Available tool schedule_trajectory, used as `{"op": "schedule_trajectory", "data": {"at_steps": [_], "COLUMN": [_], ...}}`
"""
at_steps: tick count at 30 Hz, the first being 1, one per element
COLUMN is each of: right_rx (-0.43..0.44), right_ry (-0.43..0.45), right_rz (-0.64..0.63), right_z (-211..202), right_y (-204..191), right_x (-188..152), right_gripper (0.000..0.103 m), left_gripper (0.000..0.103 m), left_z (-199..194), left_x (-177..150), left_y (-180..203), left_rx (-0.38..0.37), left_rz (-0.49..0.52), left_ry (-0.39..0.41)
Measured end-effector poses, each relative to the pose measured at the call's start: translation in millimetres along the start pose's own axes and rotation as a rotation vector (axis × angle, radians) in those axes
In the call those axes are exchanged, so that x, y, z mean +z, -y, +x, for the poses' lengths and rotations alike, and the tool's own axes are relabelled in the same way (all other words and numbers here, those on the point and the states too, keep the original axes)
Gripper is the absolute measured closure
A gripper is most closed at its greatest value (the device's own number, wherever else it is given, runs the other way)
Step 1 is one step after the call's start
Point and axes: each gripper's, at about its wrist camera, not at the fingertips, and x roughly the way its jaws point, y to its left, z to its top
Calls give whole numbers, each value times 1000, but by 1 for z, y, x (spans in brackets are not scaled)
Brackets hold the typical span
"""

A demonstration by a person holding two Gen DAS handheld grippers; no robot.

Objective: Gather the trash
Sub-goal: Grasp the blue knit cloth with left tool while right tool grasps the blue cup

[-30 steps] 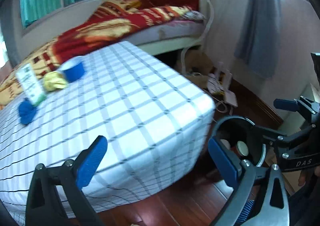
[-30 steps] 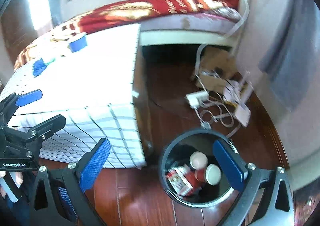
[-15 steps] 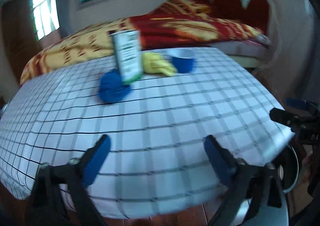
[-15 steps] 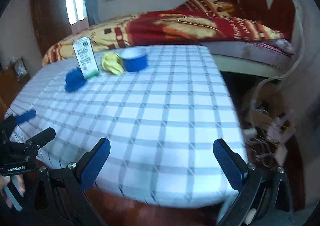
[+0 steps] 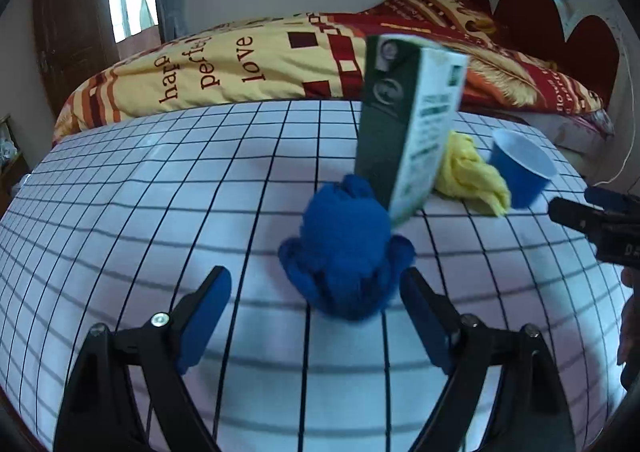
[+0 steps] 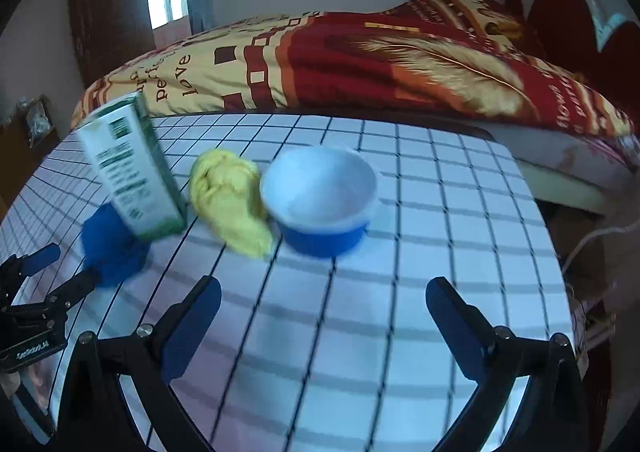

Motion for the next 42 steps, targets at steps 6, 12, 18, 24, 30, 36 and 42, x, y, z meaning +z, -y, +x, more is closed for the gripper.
{"op": "schedule_trajectory", "data": {"at_steps": [6,12,18,24,30,36,42], "right_rx": [-18,16,8,-21,-58,-113,-166], "right_ry": [-8,-19,20,57,97,116,150], "right_rz": [24,22,-9,-11,26,94,171], "right_z": [35,45,12,-47,-123,-192,-248], "right_y": [4,8,8,22,47,78,114], "right_x": [25,34,17,-21,-70,-122,-169], "right_gripper": [0,25,26,26,26,26,26], "left_gripper": [16,59,66,67,67,67,67], "left_z": [12,28,2,-41,-85,-121,-153], "left_x": [10,19,4,-17,-32,-50,-67], "left_y": [6,3,-4,3,36,87,144], "left_rx": [-19,-63,-96,-123,-167,-259,-332], "left_rz": [12,-7,-16,-7,45,128,231], "left_ry": [-4,-60,-28,7,48,63,82]}}
